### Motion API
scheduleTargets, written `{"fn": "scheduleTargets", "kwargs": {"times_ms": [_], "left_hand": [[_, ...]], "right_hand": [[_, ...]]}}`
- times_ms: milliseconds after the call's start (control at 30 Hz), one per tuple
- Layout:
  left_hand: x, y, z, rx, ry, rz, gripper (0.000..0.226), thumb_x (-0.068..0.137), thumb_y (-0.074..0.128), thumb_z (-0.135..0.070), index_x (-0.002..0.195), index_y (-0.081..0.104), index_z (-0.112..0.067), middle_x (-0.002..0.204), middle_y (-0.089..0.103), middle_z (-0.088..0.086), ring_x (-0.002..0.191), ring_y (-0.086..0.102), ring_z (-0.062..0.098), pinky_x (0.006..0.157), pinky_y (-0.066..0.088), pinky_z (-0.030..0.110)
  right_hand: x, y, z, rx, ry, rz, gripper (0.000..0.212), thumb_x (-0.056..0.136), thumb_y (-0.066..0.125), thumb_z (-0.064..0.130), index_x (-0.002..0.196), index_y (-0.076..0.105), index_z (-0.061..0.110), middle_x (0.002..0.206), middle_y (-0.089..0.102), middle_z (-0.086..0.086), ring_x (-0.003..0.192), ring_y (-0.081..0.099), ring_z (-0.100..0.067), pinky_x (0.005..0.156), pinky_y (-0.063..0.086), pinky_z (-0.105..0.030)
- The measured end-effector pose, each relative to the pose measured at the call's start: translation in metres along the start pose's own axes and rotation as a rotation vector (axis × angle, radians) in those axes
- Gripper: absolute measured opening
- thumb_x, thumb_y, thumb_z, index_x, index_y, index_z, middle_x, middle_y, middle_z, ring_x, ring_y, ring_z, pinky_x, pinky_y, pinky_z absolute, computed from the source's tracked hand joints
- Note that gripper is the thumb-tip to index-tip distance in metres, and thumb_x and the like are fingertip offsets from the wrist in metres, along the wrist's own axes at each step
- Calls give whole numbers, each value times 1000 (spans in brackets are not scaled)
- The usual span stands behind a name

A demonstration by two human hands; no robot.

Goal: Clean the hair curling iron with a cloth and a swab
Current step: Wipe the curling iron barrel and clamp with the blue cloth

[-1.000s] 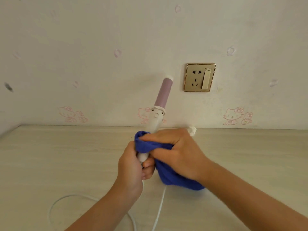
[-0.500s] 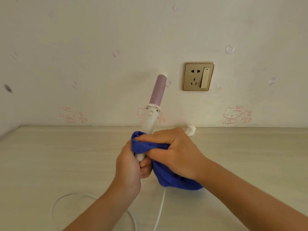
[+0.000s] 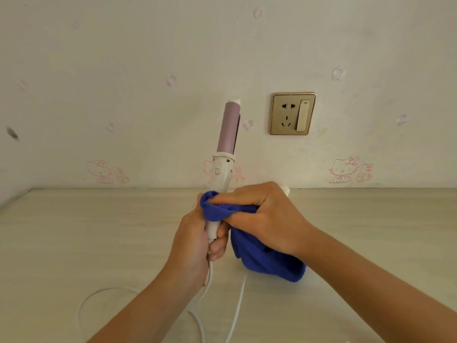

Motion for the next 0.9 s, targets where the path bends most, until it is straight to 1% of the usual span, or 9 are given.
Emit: {"fn": "scheduleTargets", "kwargs": {"times_ms": [100,200,300,367,433,567,667,800,900], "left_hand": [[-4,5,6,-48,-59,87,55,107,38,-46,79,68,-9,52,37,4,36,21,11,40,14,23],[-9,13,10,3,-49,124,57,106,35,-50,94,75,-12,51,33,2,37,19,11,40,17,21],[-5,12,6,-26,-58,108,60,104,37,-57,85,69,-10,49,32,2,35,19,10,38,15,20],[-2,6,3,-34,-66,77,54,106,41,-46,66,60,-15,48,36,2,33,22,9,39,12,23],[-2,4,1,-54,-66,102,45,104,43,-34,67,55,-13,52,43,4,33,26,10,39,15,26],[-7,12,6,-80,-68,217,45,106,40,-37,79,63,-9,64,52,7,34,32,11,34,25,22],[-9,14,10,-15,-44,189,51,109,34,-35,91,74,-9,60,48,4,33,27,9,34,22,18],[-4,9,3,-3,-11,82,60,108,35,-44,69,67,-13,53,44,3,30,25,10,34,20,17],[-2,0,-1,-91,-33,31,59,105,39,-33,52,60,-17,49,45,3,28,29,10,31,20,17]], "right_hand": [[3,-27,2,-47,-14,-260,40,91,66,-3,116,80,25,94,80,9,82,74,-8,74,56,-18],[2,-46,1,-26,-47,-433,42,94,64,-1,116,79,32,99,79,7,89,75,-18,78,64,-36],[0,-30,-2,-63,-40,-329,43,90,65,-2,114,80,31,97,80,8,88,75,-12,80,60,-26],[-2,-7,-5,-21,1,-131,42,88,65,-4,116,80,24,100,81,11,92,76,-5,83,57,-17],[-1,0,-6,-32,9,-68,42,89,65,-4,116,80,23,103,81,11,97,76,-5,89,57,-19],[2,-33,-1,-73,-1,-364,39,92,66,-3,115,80,24,103,80,13,96,76,-8,90,62,-37],[3,-50,1,6,-7,-448,40,96,62,-2,115,80,29,105,80,12,95,77,-18,82,64,-47],[1,-21,2,-13,-10,-217,41,89,64,-7,115,80,20,102,81,7,90,78,-14,86,63,-37],[-1,10,-1,48,51,35,43,87,63,-7,117,79,20,96,82,2,84,80,-15,87,62,-29]]}}
Point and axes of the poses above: each hand's wrist, its own x-axis towards the middle knuckle, its own y-axis out of the palm, z = x × y, the point moved 6 cm from there along x, towards the middle knuckle
